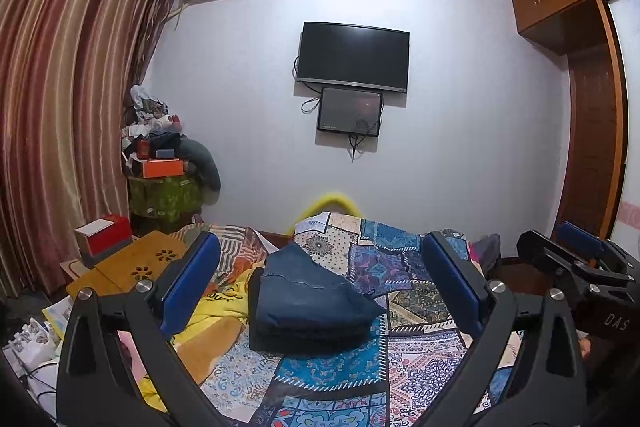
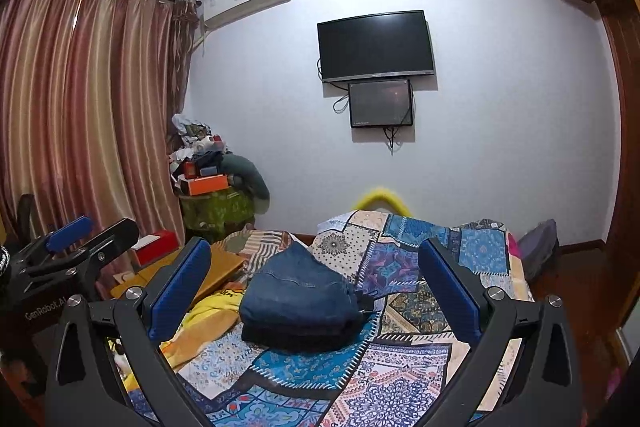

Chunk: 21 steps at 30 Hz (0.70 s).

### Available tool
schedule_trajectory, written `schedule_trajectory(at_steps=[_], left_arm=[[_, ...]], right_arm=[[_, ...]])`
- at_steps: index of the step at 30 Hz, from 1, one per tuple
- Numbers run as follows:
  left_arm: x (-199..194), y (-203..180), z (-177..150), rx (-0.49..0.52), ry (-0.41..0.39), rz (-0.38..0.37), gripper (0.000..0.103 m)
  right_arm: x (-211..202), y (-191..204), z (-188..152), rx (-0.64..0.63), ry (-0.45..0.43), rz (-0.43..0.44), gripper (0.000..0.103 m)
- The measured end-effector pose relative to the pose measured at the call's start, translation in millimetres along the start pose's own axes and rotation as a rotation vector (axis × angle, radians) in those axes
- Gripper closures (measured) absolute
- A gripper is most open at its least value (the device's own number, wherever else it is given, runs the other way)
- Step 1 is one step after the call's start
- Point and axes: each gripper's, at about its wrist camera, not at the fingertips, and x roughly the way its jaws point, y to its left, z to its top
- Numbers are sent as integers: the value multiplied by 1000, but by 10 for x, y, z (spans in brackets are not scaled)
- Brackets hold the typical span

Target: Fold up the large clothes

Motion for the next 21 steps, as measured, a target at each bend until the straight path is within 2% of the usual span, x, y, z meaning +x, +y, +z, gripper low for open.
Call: schedule_trajectory(at_steps=[21], left_arm=[[76, -42, -30, 27, 29, -67, 2]], right_arm=[[22, -68, -21, 19, 15, -12, 0]])
